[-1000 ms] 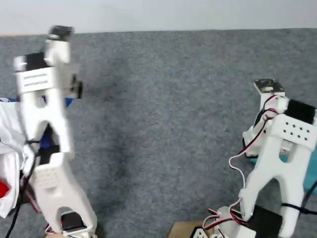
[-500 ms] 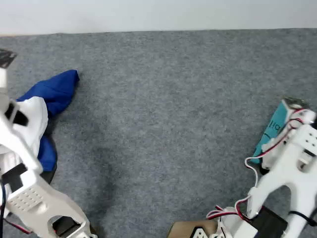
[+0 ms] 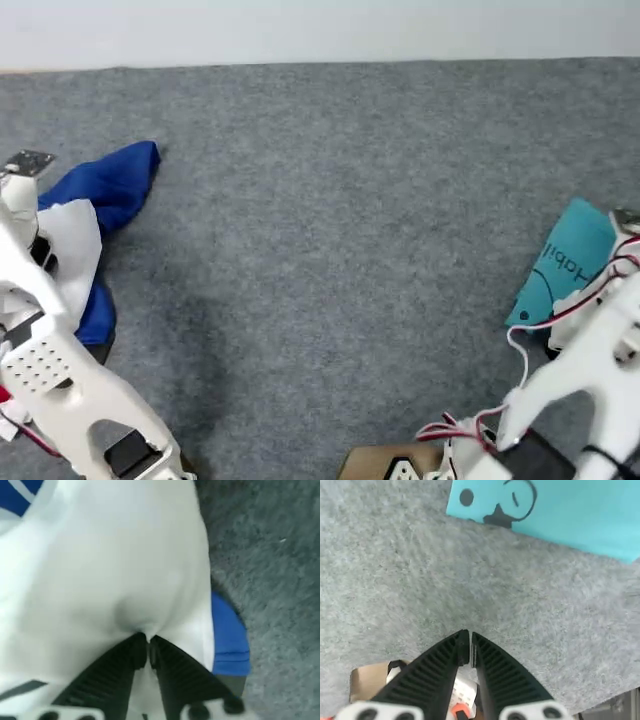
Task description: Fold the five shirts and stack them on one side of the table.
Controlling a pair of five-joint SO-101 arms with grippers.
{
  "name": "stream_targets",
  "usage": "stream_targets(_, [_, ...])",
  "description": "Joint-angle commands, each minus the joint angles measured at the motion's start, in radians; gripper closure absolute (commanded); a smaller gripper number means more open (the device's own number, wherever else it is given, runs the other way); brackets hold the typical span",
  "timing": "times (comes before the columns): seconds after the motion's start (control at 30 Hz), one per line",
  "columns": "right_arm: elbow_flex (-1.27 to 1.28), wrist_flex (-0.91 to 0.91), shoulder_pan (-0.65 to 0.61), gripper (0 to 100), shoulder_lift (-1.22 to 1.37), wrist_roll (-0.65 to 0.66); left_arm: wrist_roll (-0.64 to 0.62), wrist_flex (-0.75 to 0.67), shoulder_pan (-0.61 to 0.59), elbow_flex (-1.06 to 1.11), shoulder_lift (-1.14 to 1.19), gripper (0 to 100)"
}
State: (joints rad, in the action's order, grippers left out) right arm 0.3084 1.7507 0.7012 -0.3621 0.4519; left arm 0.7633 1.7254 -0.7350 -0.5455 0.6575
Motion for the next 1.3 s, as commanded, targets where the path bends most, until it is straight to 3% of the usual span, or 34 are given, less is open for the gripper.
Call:
stream_targets(0.0, [-0.005, 0.044, -0.048, 98.9, -0.125, 0.032, -0.095, 0.029, 0.043, -0.007, -0.144, 100])
stream_targets(0.3, [0.195, 0.042, -0.171, 98.9, -0.341, 0.032, -0.411, -0.008, 0.339, -0.081, -0.707, 100])
stream_targets(0.5, [0.308, 0.025, -0.206, 98.9, -0.456, 0.031, -0.56, -0.089, 0.611, -0.194, -0.867, 100])
stream_targets(0.83, [0.315, 0.027, -0.208, 98.9, -0.487, 0.035, -0.592, -0.178, 1.08, -0.147, -0.778, 100])
stream_targets(1.27, [0.316, 0.027, -0.208, 98.9, -0.487, 0.035, -0.631, -0.637, 1.267, -0.151, -0.468, 100])
